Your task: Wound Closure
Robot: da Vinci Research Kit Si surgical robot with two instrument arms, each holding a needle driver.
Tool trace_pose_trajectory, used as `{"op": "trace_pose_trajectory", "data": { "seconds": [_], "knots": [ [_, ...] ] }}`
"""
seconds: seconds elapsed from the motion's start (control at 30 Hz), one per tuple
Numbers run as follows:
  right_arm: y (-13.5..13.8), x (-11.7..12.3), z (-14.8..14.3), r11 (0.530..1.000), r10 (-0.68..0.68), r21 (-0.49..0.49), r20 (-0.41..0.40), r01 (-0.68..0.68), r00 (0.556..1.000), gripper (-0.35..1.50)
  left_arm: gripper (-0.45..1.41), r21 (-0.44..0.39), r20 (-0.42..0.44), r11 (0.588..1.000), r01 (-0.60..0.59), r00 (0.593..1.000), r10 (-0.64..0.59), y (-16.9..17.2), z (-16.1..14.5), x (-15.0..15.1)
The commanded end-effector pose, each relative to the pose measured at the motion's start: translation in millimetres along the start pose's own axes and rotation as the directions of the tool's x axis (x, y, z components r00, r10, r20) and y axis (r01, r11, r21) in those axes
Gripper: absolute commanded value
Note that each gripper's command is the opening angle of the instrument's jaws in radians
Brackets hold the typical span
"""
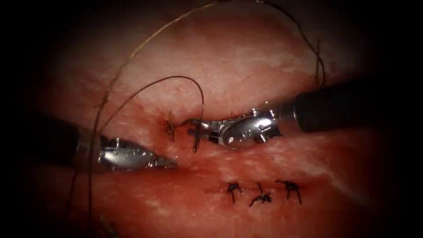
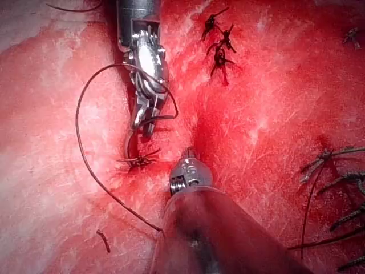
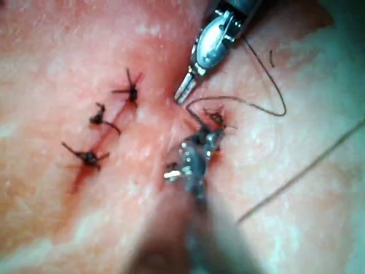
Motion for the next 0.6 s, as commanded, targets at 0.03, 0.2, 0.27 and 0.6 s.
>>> {"op": "trace_pose_trajectory", "data": {
  "seconds": [0.03,0.2,0.27,0.6],
  "knots": [
    [-0.6,0.1,0.7,1.0,0.001,0.0,-0.002,-0.001,1.0,-0.35,-0.45,-0.002,0.001,1.0,0.002,1.0,-0.002,0.6,0.7,-0.7],
    [0.1,0.4,0.7,1.0,0.009,0.001,0.002,-0.009,1.0,-0.35,-0.45,-0.002,0.001,1.0,0.002,1.0,-0.002,0.6,0.7,-0.7],
    [0.3,0.5,0.8,1.0,0.011,0.0,0.003,-0.011,1.0,-0.35,-0.45,-0.002,0.001,1.0,0.002,1.0,-0.002,0.6,0.8,-0.6],
    [0.1,-0.4,2.3,0.997,0.068,0.049,-0.007,-0.067,0.998,-0.35,-0.45,-0.001,0.001,1.0,0.002,1.0,-0.002,0.7,0.8,-0.6]
  ]
}}
